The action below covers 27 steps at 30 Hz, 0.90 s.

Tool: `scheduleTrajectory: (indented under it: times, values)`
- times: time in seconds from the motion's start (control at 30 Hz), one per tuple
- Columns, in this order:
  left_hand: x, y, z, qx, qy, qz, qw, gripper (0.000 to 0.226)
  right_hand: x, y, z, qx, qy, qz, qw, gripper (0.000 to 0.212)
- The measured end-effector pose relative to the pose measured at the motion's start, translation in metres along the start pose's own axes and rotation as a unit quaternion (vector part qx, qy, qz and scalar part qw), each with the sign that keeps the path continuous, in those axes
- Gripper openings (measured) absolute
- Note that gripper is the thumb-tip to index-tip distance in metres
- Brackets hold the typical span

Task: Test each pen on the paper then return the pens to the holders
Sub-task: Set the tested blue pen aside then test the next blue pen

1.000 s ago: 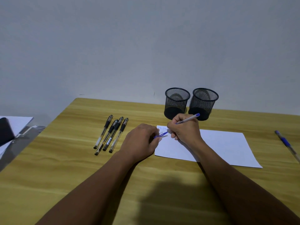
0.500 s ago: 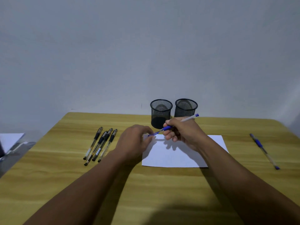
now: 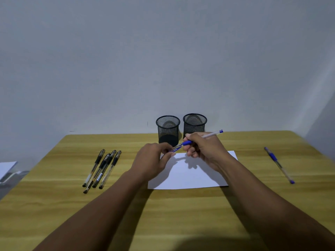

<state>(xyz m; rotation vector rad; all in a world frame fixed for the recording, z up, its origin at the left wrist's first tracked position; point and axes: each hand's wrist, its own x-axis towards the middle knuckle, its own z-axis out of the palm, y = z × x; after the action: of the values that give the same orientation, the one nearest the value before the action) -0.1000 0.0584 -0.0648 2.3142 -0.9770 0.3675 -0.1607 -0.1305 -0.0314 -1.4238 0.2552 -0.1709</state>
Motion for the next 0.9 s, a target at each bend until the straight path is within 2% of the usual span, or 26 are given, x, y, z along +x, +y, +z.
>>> scheduleTrajectory:
  times: [0.27,0.47,0.57,0.63,0.73,0.83,0.9]
  values:
    - [0.001,0.002,0.001,0.002,-0.011,0.007,1.0,0.019,-0.001,0.003,-0.005,-0.037,-0.006,-0.006,0.999,0.022]
    - [0.011,0.014,0.004,0.027,-0.018,0.067,0.997,0.021,0.005,0.009,0.005,-0.079,0.007,-0.027,0.996,0.03]
    - [0.011,0.023,0.015,0.028,-0.008,0.095,0.995,0.023,0.008,0.011,0.008,-0.167,0.028,-0.071,0.983,0.035]
    - [0.008,0.025,0.024,0.019,0.004,0.083,0.996,0.02,0.005,0.01,0.005,-0.222,0.01,-0.079,0.972,0.034]
    - [0.016,0.028,0.03,0.026,0.004,0.068,0.997,0.015,-0.002,-0.003,-0.021,-0.207,-0.014,-0.062,0.976,0.032]
    - [0.035,0.029,0.028,0.062,-0.021,0.088,0.994,0.013,-0.01,-0.029,-0.068,-0.148,0.051,-0.068,0.985,0.027]
    - [0.048,0.033,0.031,0.082,-0.046,0.102,0.99,0.012,-0.016,-0.045,-0.101,-0.227,0.061,-0.1,0.967,0.017]
